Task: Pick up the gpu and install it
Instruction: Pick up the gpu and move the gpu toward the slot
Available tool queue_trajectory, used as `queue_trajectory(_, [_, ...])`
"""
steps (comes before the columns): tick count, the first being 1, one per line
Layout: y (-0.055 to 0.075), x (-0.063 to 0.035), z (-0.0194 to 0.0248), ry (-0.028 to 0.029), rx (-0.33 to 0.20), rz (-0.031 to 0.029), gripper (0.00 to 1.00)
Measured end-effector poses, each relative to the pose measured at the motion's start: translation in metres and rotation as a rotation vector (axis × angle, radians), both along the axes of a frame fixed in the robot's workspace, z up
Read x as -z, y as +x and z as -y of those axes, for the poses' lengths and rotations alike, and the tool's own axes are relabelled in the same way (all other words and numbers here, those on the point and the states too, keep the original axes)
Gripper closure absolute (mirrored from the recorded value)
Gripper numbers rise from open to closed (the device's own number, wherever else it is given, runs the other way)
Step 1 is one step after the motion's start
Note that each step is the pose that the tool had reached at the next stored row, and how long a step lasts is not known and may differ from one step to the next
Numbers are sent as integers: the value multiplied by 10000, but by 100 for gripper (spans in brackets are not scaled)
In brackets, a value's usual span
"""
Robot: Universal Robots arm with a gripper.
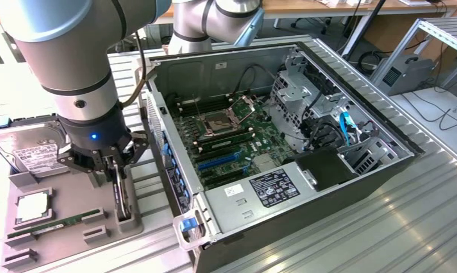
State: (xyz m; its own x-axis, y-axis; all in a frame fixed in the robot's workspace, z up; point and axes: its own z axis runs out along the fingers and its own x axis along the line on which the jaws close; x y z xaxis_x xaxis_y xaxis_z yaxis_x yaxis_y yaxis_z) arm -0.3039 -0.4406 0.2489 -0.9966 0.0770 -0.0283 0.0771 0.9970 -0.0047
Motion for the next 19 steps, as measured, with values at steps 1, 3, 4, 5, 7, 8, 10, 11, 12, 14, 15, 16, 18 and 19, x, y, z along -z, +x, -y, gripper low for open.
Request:
queue_trajectory(1, [0, 0, 0, -1, 0, 0, 71])
queue_trajectory(3, [0, 0, 0, 0, 0, 0, 73])
queue_trajectory(4, [0, 0, 0, 0, 0, 0, 73])
queue_trajectory(5, [0, 0, 0, 0, 0, 0, 73])
queue_trajectory(7, [0, 0, 0, 0, 0, 1, 73])
queue_trajectory(8, [0, 0, 0, 0, 0, 0, 73])
queue_trajectory(10, [0, 0, 0, 0, 0, 0, 73])
queue_trajectory(11, [0, 0, 0, 0, 0, 0, 73])
queue_trajectory(12, [0, 0, 0, 0, 0, 0, 73])
queue_trajectory(14, [0, 0, 0, 0, 0, 0, 73])
queue_trajectory(15, [0, 0, 0, 0, 0, 0, 73])
queue_trajectory(16, [0, 0, 0, 0, 0, 1, 73])
queue_trajectory(18, [0, 0, 0, 0, 0, 0, 73])
queue_trajectory(19, [0, 0, 0, 0, 0, 0, 73])
